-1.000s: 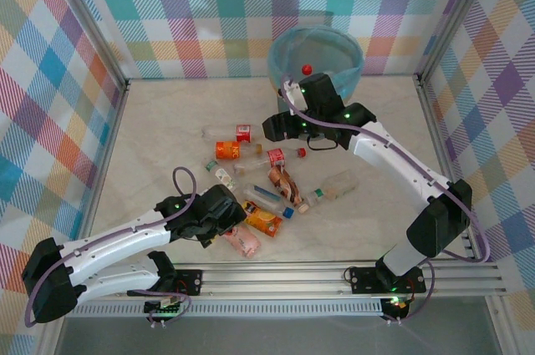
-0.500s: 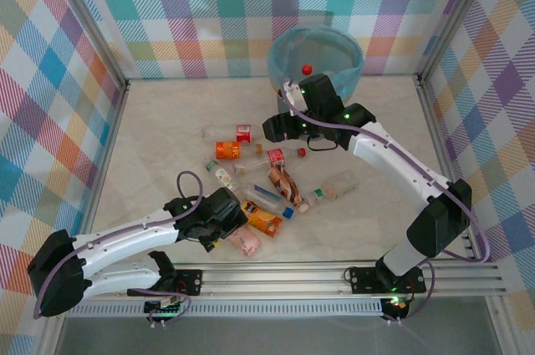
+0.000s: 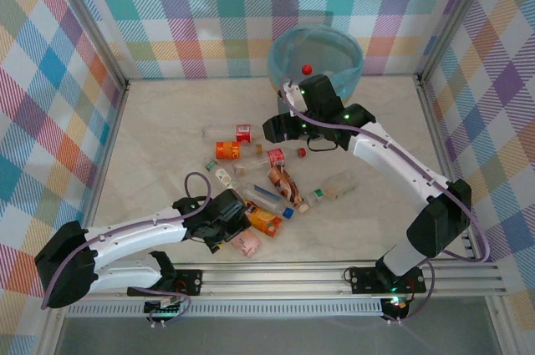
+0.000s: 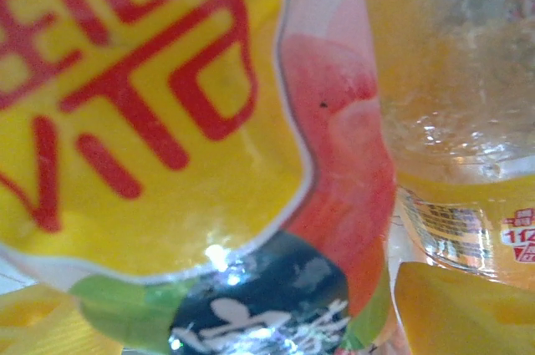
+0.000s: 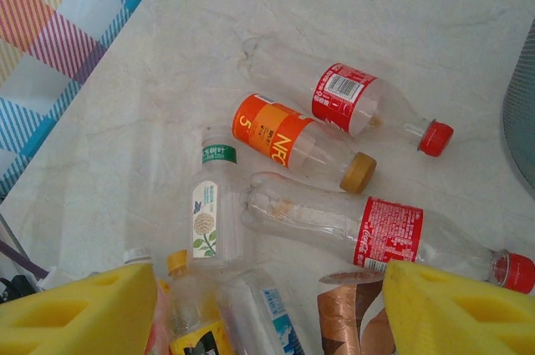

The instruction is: Put the plastic bottles in the bin

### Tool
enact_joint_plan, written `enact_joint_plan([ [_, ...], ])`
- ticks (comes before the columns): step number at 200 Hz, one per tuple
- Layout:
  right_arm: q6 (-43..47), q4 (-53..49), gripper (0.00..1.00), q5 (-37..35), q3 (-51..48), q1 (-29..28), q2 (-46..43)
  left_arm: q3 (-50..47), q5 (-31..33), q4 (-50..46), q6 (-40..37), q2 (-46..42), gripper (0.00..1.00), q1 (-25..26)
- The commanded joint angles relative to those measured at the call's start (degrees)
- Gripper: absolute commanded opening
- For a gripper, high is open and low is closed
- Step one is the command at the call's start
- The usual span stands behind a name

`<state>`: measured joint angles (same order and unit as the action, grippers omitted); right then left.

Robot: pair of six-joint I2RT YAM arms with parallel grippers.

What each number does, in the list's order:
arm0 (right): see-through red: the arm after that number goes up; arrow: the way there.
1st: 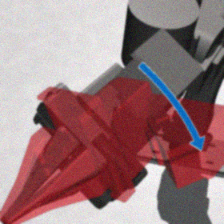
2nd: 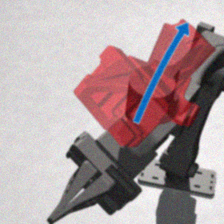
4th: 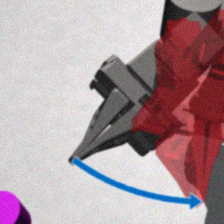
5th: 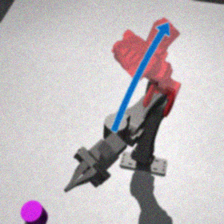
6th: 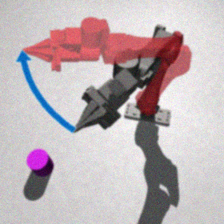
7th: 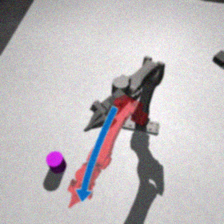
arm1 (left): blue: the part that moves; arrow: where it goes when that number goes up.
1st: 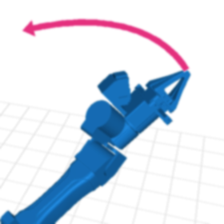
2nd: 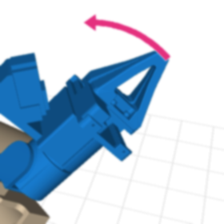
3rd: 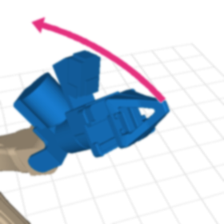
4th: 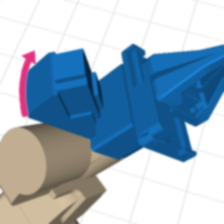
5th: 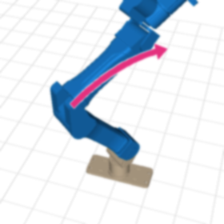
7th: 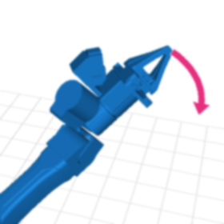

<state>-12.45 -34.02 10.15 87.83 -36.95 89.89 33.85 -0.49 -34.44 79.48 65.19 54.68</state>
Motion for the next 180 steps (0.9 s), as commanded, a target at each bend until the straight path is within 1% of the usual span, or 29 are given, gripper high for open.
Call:
enact_joint_plan([
  [1, 0.7, 0.9, 0.72, 0.8, -0.2, -0.4, -0.4, -1.5, -0.3, 0.1, -0.7, 0.1, 0.77, 0.5],
  [33, 0.8, 0.6, 0.72, 1.0, 0.2, -0.4, -0.1, -2.5, -0.5, 0.7, -1.0, -0.7, 0.71, 0.5],
  [56, 0.9, 0.5, 0.72, 0.9, 0.1, -0.4, 0.0, -2.8, 0.0, 0.1, -0.9, -1.7, 0.68, 0.5],
  [85, 0.8, 0.5, 0.72, 1.0, 0.2, -0.4, 0.0, -3.4, 0.9, -0.8, -0.6, -4.1, 0.61, 0.5],
  [101, 0.7, 0.5, 0.72, 0.9, 0.2, -0.4, -0.2, -3.3, 2.4, -2.6, -0.6, -6.0, 0.57, 0.5],
  [126, 0.8, 0.0, 0.72, 0.7, 0.7, -0.4, -0.8, -2.7, 5.2, -7.6, 0.2, -9.8, 0.56, 0.6],
  [150, 0.4, -0.6, 0.71, 1.5, 2.0, -0.4, -1.4, -0.1, 10.4, -15.9, 0.4, -15.0, 0.56, 0.5],
  [165, 0.3, -0.5, 0.71, 2.7, 3.2, -0.4, -2.0, 3.6, 16.3, -22.5, -1.1, -18.3, 0.54, 0.5],
  [180, 0.2, -0.5, 0.71, 4.3, 5.0, -0.4, -2.4, 9.1, 23.4, -28.4, -5.1, -20.6, 0.54, 0.5],
])
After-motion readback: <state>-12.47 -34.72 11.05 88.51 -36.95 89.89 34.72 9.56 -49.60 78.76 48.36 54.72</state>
